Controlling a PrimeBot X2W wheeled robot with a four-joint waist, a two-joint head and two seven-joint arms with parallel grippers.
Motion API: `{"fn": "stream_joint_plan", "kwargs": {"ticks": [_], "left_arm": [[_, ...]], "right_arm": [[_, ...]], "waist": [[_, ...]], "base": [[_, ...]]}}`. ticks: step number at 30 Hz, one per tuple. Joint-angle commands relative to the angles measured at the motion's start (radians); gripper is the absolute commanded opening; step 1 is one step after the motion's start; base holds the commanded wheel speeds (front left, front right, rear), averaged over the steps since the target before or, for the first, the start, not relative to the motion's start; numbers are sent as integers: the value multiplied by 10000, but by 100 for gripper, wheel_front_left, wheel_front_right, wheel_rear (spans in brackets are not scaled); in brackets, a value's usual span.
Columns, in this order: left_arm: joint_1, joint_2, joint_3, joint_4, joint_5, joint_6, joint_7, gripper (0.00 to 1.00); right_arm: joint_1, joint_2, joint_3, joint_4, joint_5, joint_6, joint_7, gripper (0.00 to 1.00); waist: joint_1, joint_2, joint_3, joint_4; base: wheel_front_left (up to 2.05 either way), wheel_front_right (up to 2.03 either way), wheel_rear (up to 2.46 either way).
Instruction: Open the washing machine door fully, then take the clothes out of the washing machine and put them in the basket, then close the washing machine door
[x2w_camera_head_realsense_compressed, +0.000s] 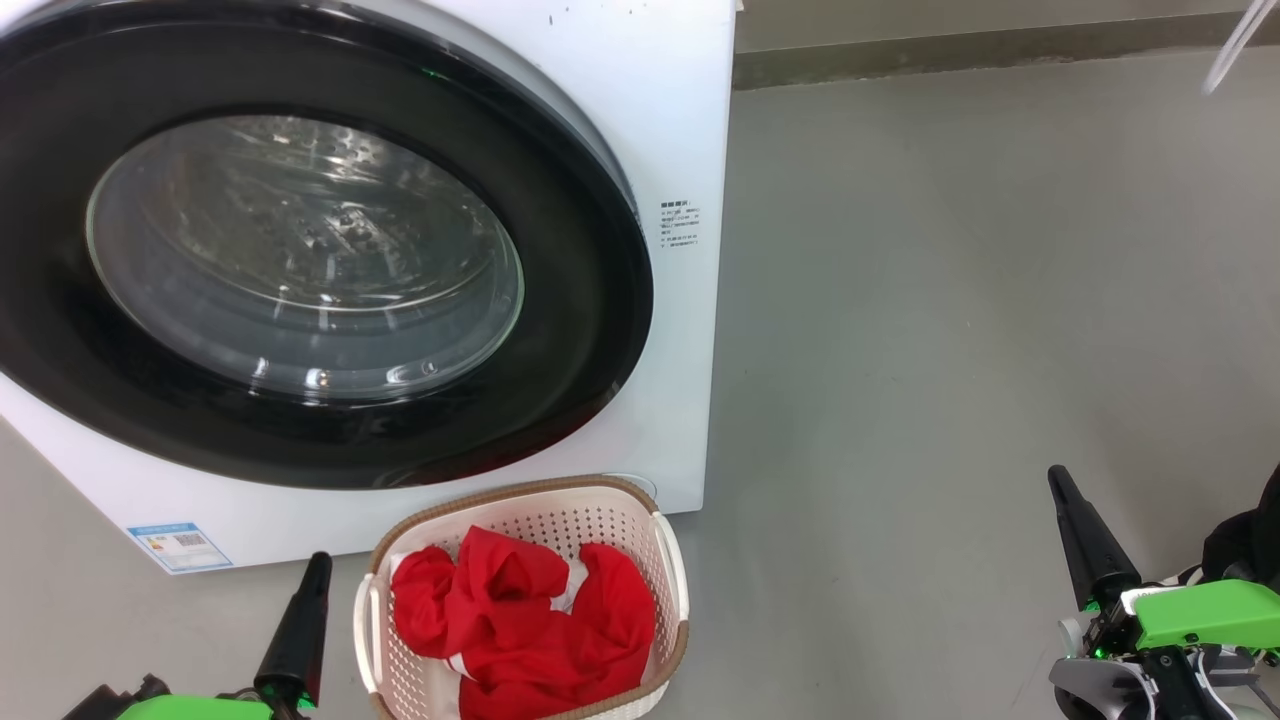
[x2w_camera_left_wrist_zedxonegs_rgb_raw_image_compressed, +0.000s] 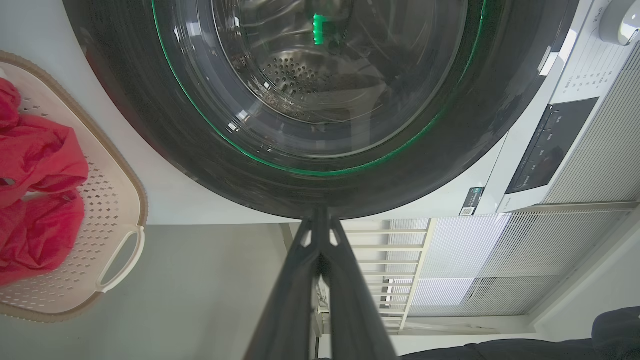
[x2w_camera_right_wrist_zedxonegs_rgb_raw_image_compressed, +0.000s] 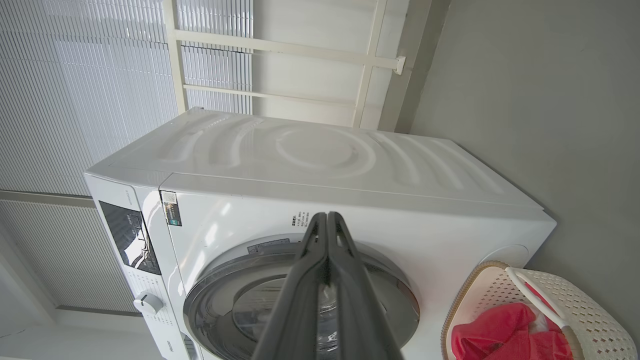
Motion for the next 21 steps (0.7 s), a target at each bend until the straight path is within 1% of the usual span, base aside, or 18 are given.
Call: {"fn": "stream_joint_plan", "kwargs": {"ticks": [1, 21], "left_arm": [[-405, 108, 371, -247, -50, -71, 79, 0], [-407, 86, 402, -246, -24, -71, 104, 0]], "right_arm": [[-413, -115, 116, -292, 4, -7, 56, 0], [-414, -112, 111, -292, 0, -7, 60, 0]], "waist": [[0, 0, 0, 1], [0, 0, 0, 1]], "base": [[0, 0, 0], [0, 0, 0]]}}
